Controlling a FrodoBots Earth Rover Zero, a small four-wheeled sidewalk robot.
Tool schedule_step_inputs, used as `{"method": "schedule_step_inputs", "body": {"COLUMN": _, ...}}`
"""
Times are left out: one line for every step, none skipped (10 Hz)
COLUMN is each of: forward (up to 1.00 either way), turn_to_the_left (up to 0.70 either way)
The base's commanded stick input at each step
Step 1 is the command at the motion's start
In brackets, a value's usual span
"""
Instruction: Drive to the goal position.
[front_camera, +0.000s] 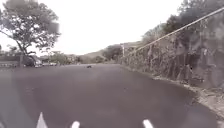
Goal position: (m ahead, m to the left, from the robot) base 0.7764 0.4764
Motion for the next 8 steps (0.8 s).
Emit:
{"method": "schedule_step_inputs", "body": {"forward": 0.50, "turn_to_the_left": 0.00}}
{"method": "schedule_step_inputs", "body": {"forward": 0.50, "turn_to_the_left": 0.00}}
{"method": "schedule_step_inputs", "body": {"forward": 0.50, "turn_to_the_left": 0.00}}
{"method": "schedule_step_inputs", "body": {"forward": 0.50, "turn_to_the_left": 0.00}}
{"method": "schedule_step_inputs", "body": {"forward": 0.50, "turn_to_the_left": 0.00}}
{"method": "schedule_step_inputs", "body": {"forward": 0.50, "turn_to_the_left": 0.00}}
{"method": "schedule_step_inputs", "body": {"forward": 0.50, "turn_to_the_left": 0.00}}
{"method": "schedule_step_inputs", "body": {"forward": 0.50, "turn_to_the_left": 0.00}}
